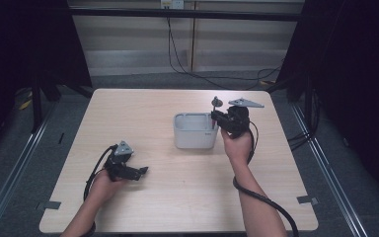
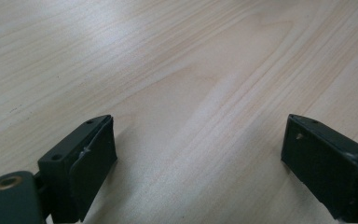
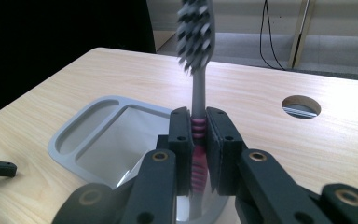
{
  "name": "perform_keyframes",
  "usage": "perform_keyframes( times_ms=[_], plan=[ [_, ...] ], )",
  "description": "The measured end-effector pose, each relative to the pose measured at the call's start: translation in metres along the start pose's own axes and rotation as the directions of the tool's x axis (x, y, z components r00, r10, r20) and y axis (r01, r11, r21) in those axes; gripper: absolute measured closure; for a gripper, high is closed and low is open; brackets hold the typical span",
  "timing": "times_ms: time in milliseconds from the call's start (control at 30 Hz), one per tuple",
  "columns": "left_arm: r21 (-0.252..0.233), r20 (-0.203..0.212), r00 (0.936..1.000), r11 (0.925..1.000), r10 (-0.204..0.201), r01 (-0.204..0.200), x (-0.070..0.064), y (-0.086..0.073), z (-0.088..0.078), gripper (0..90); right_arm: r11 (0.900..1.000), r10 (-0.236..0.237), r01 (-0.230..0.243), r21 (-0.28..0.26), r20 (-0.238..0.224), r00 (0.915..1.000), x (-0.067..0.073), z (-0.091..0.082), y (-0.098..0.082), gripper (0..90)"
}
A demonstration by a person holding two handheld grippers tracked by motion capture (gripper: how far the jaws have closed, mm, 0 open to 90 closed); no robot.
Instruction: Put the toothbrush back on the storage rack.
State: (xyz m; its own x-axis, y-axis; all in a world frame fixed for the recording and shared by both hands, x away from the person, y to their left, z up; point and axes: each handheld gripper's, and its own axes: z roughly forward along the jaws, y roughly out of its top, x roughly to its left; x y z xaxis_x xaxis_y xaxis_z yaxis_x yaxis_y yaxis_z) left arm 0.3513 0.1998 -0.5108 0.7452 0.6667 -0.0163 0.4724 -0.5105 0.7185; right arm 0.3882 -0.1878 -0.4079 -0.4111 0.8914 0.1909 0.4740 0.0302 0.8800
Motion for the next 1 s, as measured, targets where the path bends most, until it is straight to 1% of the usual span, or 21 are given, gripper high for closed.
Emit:
perform_keyframes(
  times_ms=[333, 367, 400, 433, 500, 700, 1000],
  plan=[
    [0.000, 0.001, 1.0000, 1.0000, -0.004, 0.004, 0.000, 0.000, 0.000, 9.6, 1.000, -0.010, 0.010, 0.008, -0.006, 0.9999, 0.002, 0.001, -0.004, 80.6],
    [-0.001, 0.002, 1.0000, 1.0000, -0.008, 0.008, -0.001, 0.000, 0.000, 9.6, 1.000, -0.004, 0.004, 0.004, -0.009, 1.0000, 0.003, 0.001, -0.005, 80.6],
    [0.000, 0.000, 1.0000, 1.0000, -0.002, 0.002, 0.000, 0.000, 0.000, 9.6, 1.000, -0.002, 0.002, 0.003, -0.011, 0.9999, 0.002, 0.001, -0.006, 80.6],
    [-0.001, 0.002, 1.0000, 1.0000, -0.007, 0.007, -0.001, 0.000, 0.000, 9.6, 1.000, 0.002, -0.002, 0.005, -0.011, 0.9999, 0.002, 0.001, -0.007, 80.6],
    [-0.001, 0.001, 1.0000, 1.0000, -0.005, 0.005, 0.000, 0.000, 0.000, 9.6, 1.000, 0.005, -0.005, 0.009, -0.008, 1.0000, 0.001, 0.001, -0.010, 80.6],
    [-0.001, 0.002, 1.0000, 1.0000, -0.009, 0.009, -0.001, 0.000, 0.000, 9.6, 1.000, 0.005, -0.005, 0.013, -0.005, 1.0000, -0.002, -0.001, -0.014, 80.5],
    [-0.001, 0.002, 1.0000, 1.0000, -0.009, 0.009, -0.001, 0.000, 0.000, 9.6, 1.000, -0.009, 0.009, 0.024, -0.005, 0.9999, -0.001, -0.003, -0.017, 80.4]
  ],
)
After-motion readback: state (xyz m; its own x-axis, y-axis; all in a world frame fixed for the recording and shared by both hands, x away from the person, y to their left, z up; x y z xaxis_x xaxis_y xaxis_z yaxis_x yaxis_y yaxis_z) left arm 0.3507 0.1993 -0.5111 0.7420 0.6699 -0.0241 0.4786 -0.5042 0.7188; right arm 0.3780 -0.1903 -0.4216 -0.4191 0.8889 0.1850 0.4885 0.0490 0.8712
